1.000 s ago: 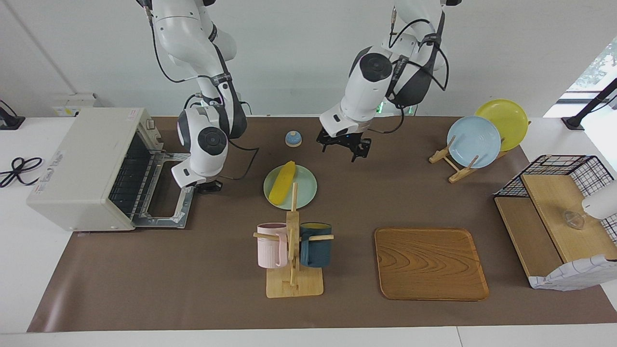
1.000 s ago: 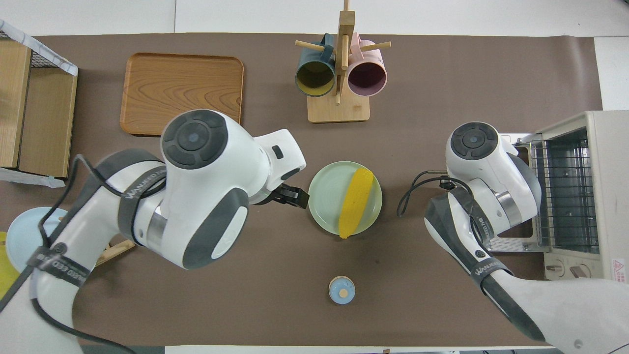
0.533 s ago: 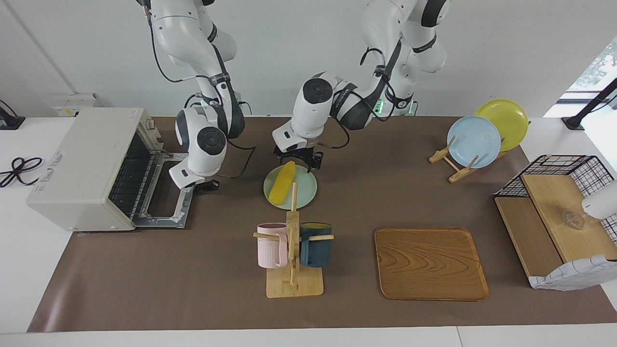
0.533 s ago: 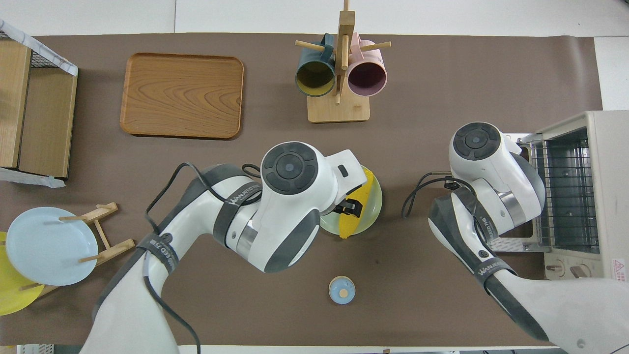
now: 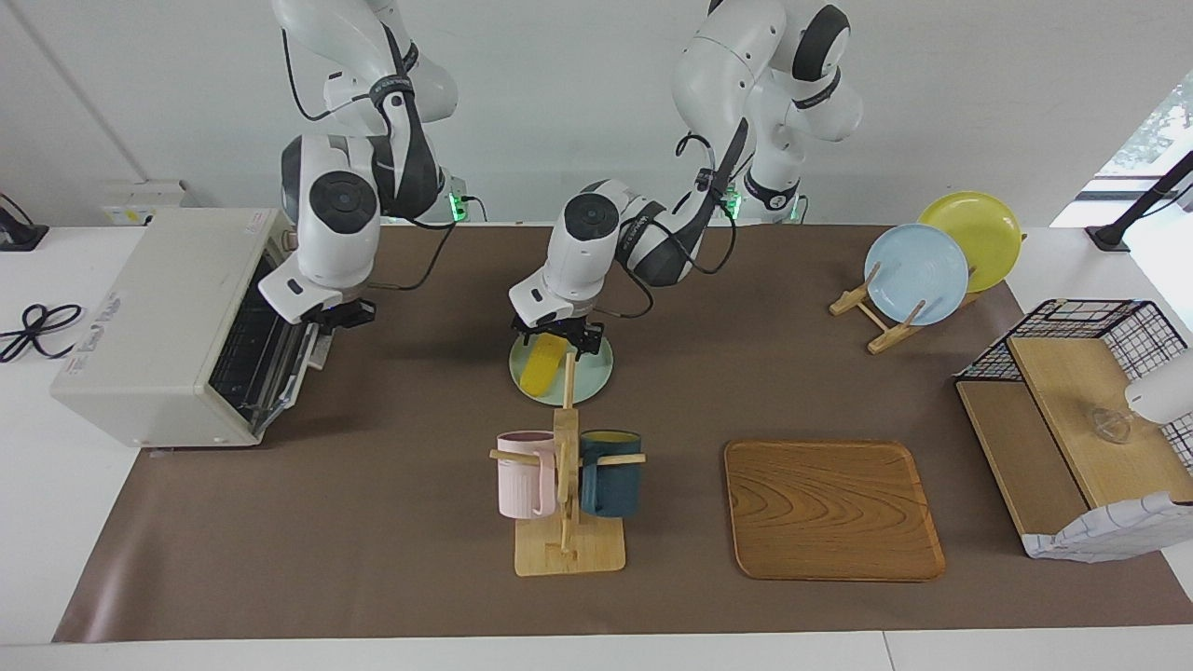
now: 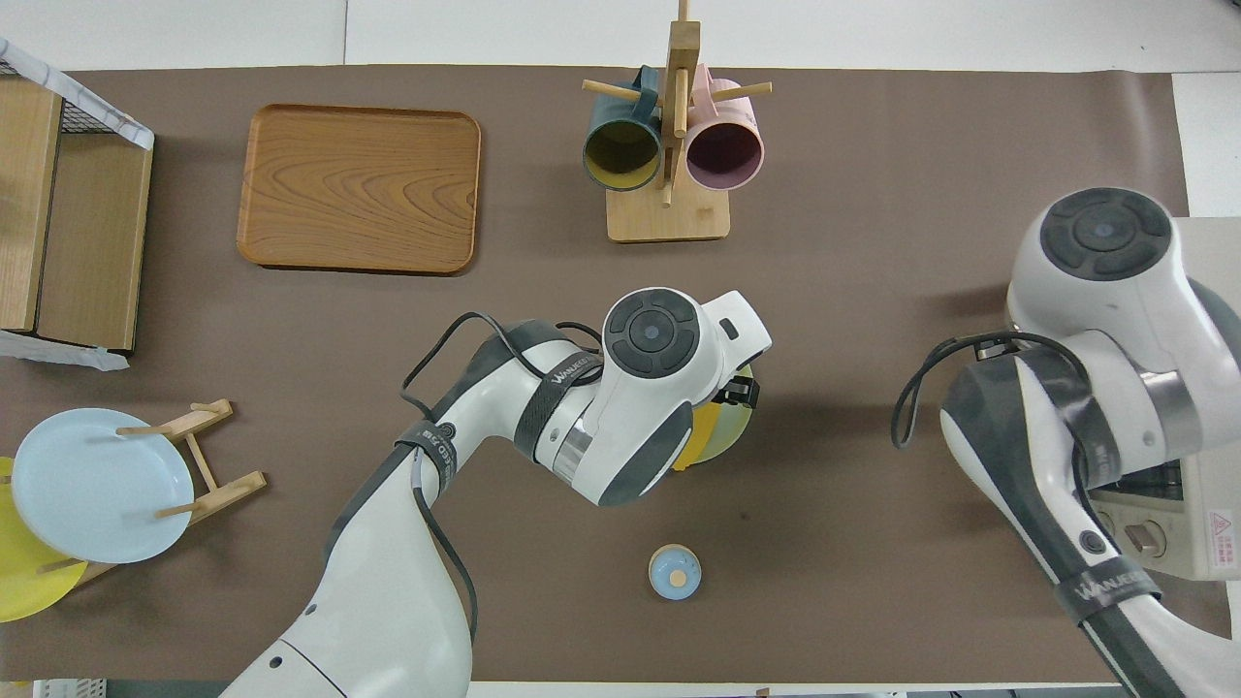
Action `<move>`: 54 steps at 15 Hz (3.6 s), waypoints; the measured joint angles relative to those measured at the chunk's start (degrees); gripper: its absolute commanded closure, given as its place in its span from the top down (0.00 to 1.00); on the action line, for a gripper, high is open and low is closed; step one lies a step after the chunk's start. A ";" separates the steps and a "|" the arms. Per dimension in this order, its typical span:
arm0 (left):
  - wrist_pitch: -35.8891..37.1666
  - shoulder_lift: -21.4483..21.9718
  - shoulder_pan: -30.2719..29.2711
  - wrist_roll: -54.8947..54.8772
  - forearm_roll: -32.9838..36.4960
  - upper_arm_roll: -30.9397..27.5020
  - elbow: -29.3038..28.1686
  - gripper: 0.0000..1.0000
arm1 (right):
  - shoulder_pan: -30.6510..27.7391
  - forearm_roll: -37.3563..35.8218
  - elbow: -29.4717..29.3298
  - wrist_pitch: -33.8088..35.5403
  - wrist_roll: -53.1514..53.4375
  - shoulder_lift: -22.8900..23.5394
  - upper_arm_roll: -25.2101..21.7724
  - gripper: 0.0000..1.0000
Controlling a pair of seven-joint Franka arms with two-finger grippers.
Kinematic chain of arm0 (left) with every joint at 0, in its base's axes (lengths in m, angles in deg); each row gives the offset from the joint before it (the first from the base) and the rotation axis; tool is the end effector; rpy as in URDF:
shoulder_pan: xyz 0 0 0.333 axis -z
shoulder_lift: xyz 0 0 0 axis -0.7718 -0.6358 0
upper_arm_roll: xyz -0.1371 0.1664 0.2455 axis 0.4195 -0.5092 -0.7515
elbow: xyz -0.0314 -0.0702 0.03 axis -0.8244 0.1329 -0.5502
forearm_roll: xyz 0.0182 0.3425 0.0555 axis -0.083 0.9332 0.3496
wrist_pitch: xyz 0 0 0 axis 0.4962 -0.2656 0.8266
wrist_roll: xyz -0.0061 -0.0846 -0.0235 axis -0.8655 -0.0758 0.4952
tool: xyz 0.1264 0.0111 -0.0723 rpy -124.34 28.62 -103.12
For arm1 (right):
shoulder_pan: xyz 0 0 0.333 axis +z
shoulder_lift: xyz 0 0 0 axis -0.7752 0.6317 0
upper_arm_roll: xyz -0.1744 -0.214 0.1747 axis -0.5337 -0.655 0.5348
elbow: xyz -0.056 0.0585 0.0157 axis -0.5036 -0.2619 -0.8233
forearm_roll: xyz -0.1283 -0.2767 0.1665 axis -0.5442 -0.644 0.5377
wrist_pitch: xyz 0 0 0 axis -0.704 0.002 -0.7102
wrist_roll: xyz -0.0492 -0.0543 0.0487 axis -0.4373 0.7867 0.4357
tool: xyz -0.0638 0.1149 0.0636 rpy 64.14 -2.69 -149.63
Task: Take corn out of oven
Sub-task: 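Grasp the yellow corn with the left gripper while the right gripper retracts, then lift the corn off the plate and carry it to the wooden tray, then lower the corn onto the wooden tray and open the left gripper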
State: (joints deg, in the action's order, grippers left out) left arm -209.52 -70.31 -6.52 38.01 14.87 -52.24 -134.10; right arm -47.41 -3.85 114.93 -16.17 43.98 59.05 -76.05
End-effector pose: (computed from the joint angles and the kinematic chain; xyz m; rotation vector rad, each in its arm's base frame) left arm 0.4357 -0.4960 0.3255 2.8890 -0.4707 -0.0410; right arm 0.4881 -0.0118 0.4239 2.7142 0.0939 -0.2431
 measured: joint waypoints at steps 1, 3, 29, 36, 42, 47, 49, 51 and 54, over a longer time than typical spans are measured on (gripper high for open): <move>-0.71 -0.01 0.02 0.08 0.00 0.00 -0.62 1.00 | -1.53 -0.22 -0.25 0.33 -2.25 -0.91 -0.04 0.00; -1.53 0.00 0.13 0.25 0.00 0.01 -1.66 1.00 | -4.18 -0.88 -0.54 0.39 -6.25 -2.07 -0.32 0.00; 18.20 10.43 -17.31 -1.56 2.55 -1.93 2.31 0.00 | -5.71 20.91 -24.03 23.75 -9.77 -4.22 0.16 1.00; 18.15 3.59 -32.24 -10.22 4.69 -2.02 10.62 0.00 | -5.76 21.18 -25.17 25.19 -9.78 -3.64 0.08 1.00; 17.63 -13.62 -35.55 -10.68 5.40 -2.09 30.29 0.00 | -5.78 21.18 -25.47 25.19 -9.78 -3.62 -0.01 1.00; 16.40 -19.37 -37.19 -12.44 8.00 -1.35 34.39 0.00 | -5.24 21.18 -25.49 25.31 -9.81 -3.22 -1.43 1.00; 15.87 -20.37 -36.73 -12.44 8.36 -1.29 34.27 0.00 | -4.87 21.19 -25.50 25.37 -9.81 -2.98 -1.52 1.00; 15.66 -20.55 -36.88 -12.44 8.45 -1.35 34.28 0.00 | -4.87 21.19 -25.58 23.73 -9.82 -2.96 -1.60 1.00; 15.38 -20.55 -36.98 -12.98 9.18 -1.40 34.26 1.00 | -4.38 21.21 -25.90 22.79 -9.82 -2.97 -1.58 1.00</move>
State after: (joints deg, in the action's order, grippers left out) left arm -194.14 -90.85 -43.50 25.03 24.05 -53.64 -99.84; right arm -51.79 17.36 89.03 6.62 34.16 56.08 -77.64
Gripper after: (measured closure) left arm 0.366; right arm 0.000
